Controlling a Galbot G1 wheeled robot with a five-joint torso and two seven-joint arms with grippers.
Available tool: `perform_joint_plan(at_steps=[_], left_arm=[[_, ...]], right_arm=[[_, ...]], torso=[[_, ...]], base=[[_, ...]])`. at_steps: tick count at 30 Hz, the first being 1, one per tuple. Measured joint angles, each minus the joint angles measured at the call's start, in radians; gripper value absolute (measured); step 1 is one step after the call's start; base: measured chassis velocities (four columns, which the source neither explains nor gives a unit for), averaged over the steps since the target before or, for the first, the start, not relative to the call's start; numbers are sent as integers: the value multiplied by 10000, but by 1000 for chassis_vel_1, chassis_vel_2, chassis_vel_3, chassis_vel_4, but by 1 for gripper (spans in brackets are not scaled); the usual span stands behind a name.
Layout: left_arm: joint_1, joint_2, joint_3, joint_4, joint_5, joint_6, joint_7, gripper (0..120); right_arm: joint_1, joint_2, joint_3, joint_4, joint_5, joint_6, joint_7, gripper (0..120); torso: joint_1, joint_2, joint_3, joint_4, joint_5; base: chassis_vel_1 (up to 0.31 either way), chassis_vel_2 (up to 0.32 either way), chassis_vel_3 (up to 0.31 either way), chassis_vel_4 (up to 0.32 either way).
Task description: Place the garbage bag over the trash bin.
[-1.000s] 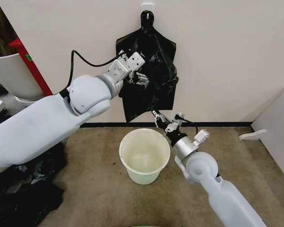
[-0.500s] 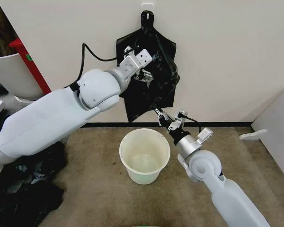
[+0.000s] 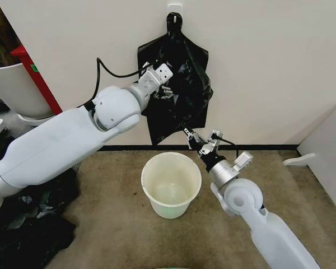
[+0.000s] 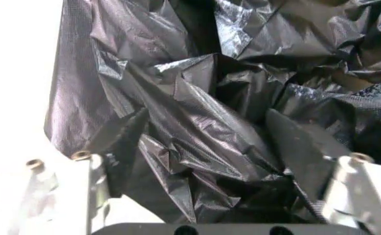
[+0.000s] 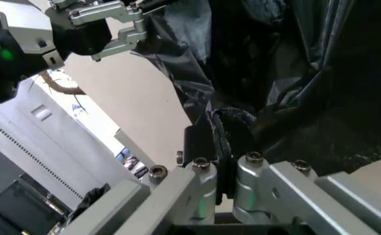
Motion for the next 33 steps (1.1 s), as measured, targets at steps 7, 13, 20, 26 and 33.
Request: perform_joint_plan(at_steps=[7,13,20,26,33], left_arm=[[202,245,-167,-41,-15,-7,10,41],[361,423,-356,-49,-24,-11,18,22],[556,610,-719,-55,-44,-15,-63,0],[886,813,-1232,-120,-247,-17,-408,0],[1618,969,-2461,-96,-1086,-150,-1238,0]], right_arm=[[-139,-35,121,53,-40,7,15,0],[-174,-46,178,93,-42,15,33,0],[-298,-67,270,167,-58,18,46,0],[-465,-108,375,241,-108,20,46,0],[-539,-80,396,283,-241,25,13,0]], torso=[[0,0,0,0,-1],[0,0,0,0,-2],[0,0,0,0,-1],[0,0,0,0,-2],[0,0,0,-1,0]], base=[[0,0,0,0],[0,0,0,0],[0,0,0,0],[0,0,0,0],[0,0,0,0]])
